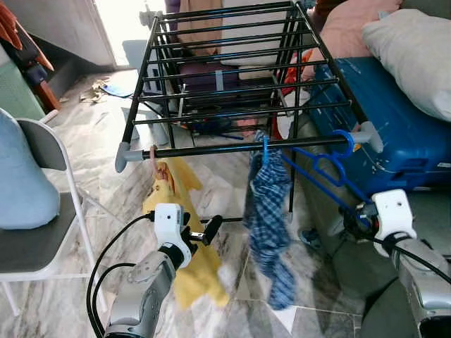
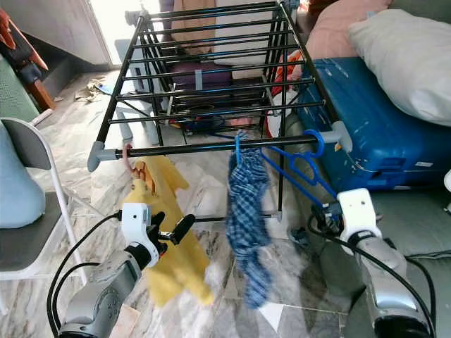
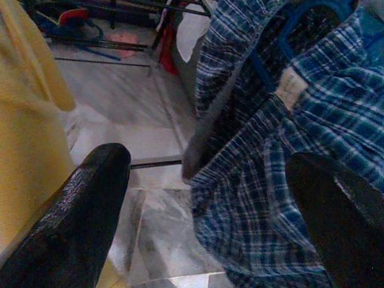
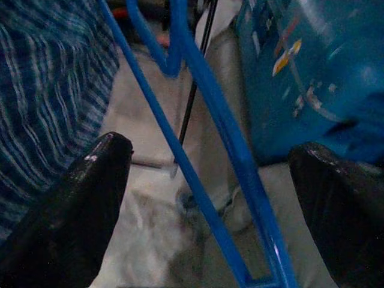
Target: Hang hanger
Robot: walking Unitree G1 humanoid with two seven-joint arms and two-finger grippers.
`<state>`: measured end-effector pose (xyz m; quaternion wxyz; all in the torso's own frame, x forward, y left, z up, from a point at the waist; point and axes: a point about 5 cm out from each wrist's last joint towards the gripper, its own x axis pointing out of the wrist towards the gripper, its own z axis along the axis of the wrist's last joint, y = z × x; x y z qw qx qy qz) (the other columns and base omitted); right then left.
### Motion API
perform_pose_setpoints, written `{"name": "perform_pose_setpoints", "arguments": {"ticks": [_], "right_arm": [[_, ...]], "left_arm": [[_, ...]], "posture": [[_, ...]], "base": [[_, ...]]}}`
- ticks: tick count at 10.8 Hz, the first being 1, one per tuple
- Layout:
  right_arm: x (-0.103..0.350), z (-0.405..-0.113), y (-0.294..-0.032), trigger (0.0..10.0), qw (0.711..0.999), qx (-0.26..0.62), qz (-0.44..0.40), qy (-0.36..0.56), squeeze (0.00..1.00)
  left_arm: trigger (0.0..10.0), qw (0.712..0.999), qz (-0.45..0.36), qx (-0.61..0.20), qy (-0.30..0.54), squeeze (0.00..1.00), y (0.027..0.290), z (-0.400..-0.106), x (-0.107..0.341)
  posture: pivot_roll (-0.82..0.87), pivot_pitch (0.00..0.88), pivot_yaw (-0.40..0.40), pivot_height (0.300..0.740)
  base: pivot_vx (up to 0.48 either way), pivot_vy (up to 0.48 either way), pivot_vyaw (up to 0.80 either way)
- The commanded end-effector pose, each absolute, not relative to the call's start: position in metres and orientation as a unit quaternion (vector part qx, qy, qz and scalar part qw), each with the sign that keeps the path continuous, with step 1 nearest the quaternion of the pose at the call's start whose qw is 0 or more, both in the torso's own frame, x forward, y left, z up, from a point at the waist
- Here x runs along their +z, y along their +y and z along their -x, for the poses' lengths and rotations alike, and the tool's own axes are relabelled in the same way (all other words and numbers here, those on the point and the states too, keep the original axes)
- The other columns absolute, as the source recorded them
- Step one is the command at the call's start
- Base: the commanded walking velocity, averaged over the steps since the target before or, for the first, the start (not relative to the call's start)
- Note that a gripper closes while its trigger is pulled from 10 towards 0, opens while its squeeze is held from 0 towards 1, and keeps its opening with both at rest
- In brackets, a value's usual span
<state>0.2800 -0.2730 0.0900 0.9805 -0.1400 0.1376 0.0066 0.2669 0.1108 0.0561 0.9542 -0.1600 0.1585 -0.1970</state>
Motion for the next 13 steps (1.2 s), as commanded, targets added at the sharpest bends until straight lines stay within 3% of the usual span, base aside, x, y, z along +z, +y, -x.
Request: {"name": "perform_pose_setpoints", "arguments": {"ticks": [1,6,13], "right_arm": [[0.096,-0.277,-0.271,10.0,0.985,-0.011,0.133,0.113,1.00],[0.113,-0.269,-0.264,10.0,0.989,-0.038,0.132,0.048,1.00],[0.116,-0.269,-0.257,10.0,0.989,-0.027,0.141,0.036,1.00]], "left_arm": [[10.0,0.957,0.151,-0.189,0.162,0.00,0.115,-0.265,0.054],[10.0,0.956,0.146,-0.194,0.165,0.00,0.110,-0.265,0.053],[10.0,0.954,0.146,-0.197,0.170,0.00,0.108,-0.264,0.051]], "posture": [[-0.23,0.000,0.078,0.740],[-0.24,0.000,0.079,0.740],[-0.24,0.000,0.077,0.740]], "base": [[0.000,0.000,0.00],[0.000,0.000,0.00],[-0.319,0.000,0.00]]}}
